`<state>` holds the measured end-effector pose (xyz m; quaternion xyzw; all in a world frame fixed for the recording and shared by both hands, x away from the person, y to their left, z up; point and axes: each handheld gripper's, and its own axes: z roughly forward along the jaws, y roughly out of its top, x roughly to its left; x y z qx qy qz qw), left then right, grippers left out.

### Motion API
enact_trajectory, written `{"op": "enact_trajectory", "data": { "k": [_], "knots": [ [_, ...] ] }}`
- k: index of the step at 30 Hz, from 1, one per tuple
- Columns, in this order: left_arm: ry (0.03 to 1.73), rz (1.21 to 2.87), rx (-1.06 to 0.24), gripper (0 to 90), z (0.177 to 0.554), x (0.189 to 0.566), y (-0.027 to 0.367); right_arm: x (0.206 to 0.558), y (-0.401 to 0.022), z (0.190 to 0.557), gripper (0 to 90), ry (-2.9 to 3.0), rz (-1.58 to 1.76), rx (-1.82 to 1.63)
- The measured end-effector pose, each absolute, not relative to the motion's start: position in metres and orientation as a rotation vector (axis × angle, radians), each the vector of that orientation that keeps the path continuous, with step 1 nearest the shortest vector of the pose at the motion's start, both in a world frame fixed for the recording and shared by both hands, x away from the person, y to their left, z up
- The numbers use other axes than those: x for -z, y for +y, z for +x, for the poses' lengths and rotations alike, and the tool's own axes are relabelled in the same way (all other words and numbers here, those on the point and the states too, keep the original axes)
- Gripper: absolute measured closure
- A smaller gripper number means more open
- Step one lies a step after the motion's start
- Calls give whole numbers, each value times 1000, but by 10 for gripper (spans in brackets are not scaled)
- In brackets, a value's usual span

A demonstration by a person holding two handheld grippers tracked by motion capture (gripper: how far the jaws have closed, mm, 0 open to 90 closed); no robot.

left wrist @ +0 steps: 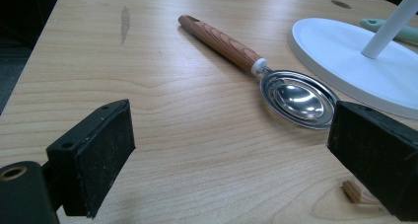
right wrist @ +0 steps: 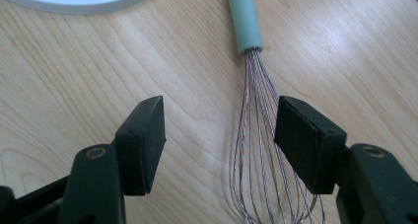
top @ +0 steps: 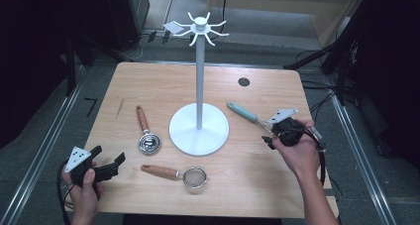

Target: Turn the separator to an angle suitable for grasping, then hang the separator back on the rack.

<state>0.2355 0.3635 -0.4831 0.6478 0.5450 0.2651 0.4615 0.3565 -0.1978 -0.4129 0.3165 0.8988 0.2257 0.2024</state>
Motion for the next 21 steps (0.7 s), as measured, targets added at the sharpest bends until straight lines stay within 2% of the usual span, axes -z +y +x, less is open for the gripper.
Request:
{"op": "enact_trajectory", "data": {
  "k": [21],
  "knots": [
    [1340, 1586, -642, 40, 236, 483, 364, 408, -173, 413, 406, 2621, 906, -531]
  ]
}}
